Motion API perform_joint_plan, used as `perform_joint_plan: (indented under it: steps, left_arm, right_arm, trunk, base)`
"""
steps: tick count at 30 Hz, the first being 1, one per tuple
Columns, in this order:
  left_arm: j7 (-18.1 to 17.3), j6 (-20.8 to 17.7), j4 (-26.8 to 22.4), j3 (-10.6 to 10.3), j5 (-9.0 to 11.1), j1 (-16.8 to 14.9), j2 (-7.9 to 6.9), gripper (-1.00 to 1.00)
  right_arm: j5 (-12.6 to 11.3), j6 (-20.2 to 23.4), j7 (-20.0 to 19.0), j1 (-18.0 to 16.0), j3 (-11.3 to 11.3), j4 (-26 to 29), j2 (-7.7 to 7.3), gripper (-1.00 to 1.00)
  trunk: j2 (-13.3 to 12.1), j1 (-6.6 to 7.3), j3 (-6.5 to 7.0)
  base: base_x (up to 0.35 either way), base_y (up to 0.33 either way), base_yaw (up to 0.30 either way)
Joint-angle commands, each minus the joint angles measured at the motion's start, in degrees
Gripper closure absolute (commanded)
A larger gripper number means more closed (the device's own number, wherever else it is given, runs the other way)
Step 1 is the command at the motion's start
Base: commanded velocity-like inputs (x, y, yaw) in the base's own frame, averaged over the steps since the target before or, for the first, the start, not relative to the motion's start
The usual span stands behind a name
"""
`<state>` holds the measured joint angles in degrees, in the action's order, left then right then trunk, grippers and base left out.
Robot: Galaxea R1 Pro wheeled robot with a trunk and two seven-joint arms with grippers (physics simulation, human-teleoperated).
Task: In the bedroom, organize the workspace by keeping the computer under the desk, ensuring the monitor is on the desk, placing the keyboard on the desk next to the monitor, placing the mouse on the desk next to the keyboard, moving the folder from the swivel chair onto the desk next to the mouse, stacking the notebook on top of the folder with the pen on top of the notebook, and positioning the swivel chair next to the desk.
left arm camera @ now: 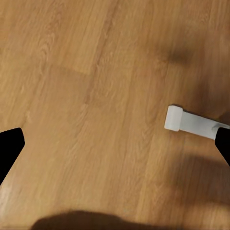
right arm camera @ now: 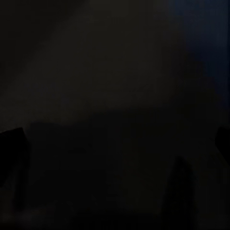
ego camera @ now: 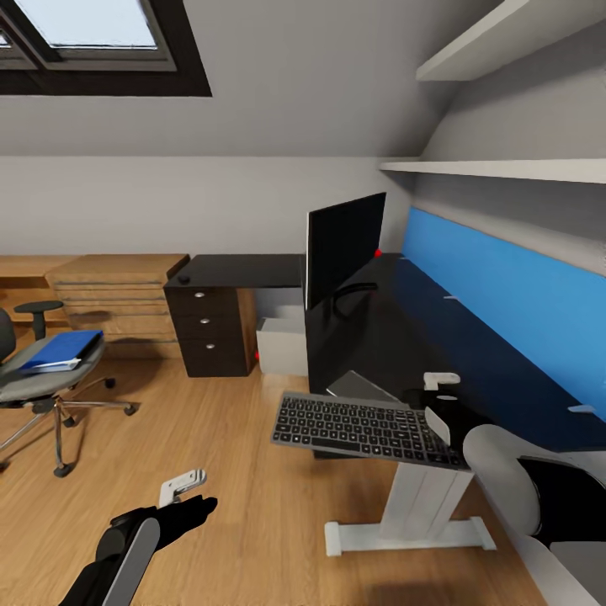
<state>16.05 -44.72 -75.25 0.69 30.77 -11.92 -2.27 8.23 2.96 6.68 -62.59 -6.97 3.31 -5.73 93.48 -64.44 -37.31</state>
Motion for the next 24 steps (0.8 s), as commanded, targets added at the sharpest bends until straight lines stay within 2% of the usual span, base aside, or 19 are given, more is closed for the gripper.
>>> perform_joint_plan:
  steps: [1,6,14,24]
  left_arm:
    - [0.48,-0.19,-0.07,-0.01,0.60,-0.03,-0.01,-1.00]
    - [0.47,-0.19,-0.07,-0.07,0.60,-0.03,0.00,-1.00]
    - [0.47,-0.19,0.01,-0.08,0.69,-0.03,0.07,-1.00]
    - [0.47,-0.19,0.40,-0.08,0.69,-0.03,0.09,-1.00]
  right_arm:
    - [0.73,0.65,0.09,0.02,-0.23,-0.94,0.02,-1.00]
    - [0.73,0.65,0.09,0.02,-0.23,-0.94,0.02,-1.00]
    - [0.73,0.65,0.03,0.02,-0.23,-0.94,0.18,-1.00]
    - [0.73,0.65,0.00,0.02,-0.04,-0.94,0.19,-1.00]
  trunk:
    - [0.02,0.01,-0.06]
    - [0.02,0.01,-0.06]
    - [0.02,0.01,-0.06]
    - [0.02,0.01,-0.06]
  base:
    - [-0.025,0.000,0.000]
    - [-0.021,0.000,0.000]
    - [-0.160,0.000,0.000]
    - [-0.017,0.000,0.000]
